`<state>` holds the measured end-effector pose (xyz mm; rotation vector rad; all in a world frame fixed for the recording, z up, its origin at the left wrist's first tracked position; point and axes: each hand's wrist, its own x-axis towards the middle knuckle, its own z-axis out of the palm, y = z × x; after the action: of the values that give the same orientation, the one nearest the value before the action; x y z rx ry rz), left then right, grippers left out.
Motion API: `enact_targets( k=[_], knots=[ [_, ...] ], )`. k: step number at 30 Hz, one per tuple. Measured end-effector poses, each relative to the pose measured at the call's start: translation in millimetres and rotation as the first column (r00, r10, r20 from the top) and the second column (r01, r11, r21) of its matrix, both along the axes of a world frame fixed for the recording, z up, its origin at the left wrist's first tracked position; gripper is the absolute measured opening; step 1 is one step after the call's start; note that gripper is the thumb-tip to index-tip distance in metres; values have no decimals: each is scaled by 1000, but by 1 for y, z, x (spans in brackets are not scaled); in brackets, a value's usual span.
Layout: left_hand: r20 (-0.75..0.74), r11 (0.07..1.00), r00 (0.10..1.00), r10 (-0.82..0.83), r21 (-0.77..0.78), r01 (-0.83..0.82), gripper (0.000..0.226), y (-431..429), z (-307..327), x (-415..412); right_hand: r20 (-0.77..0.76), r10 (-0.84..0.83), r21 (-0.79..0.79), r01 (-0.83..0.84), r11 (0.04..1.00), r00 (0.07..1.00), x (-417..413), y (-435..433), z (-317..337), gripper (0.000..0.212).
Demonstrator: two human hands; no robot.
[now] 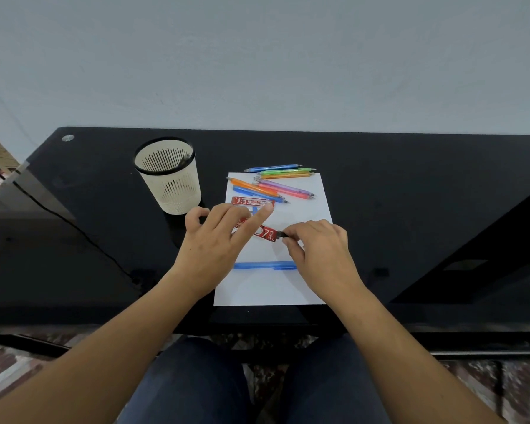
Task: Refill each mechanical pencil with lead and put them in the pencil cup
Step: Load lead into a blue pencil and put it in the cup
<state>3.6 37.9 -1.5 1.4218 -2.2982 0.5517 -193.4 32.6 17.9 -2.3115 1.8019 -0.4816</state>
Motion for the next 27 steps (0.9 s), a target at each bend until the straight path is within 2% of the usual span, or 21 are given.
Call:
enact_targets(
  k=[3, 8, 11, 16, 22, 27],
  knots=[
    [31, 1000, 999, -21, -6, 21, 88, -1, -1, 2, 7, 3, 0, -3, 1000, 1000, 0, 1, -2, 24],
    [17, 999, 1000, -15, -33, 16, 93, -1, -4, 1, 22, 6, -27, -6, 1000, 1000, -1, 3, -6, 23],
    [55, 998, 998, -38, -49, 40, 82, -3, -8, 4, 22, 5, -19, -5, 1000, 1000, -1, 3, -6, 22],
    [27, 996, 999, -32, -78, 34, 87, -4, -11, 3, 22, 2, -22, -1, 1000, 1000, 0, 3, -5, 21],
    [51, 993, 998, -38, -111, 44, 56, -8, -17, 8, 11, -3, 3, 3, 1000, 1000, 0, 1, -6, 21],
    [37, 993, 999, -27, -112, 31, 61, -8, -17, 7, 19, 3, -26, -2, 1000, 1000, -1, 1, -7, 21]
  ],
)
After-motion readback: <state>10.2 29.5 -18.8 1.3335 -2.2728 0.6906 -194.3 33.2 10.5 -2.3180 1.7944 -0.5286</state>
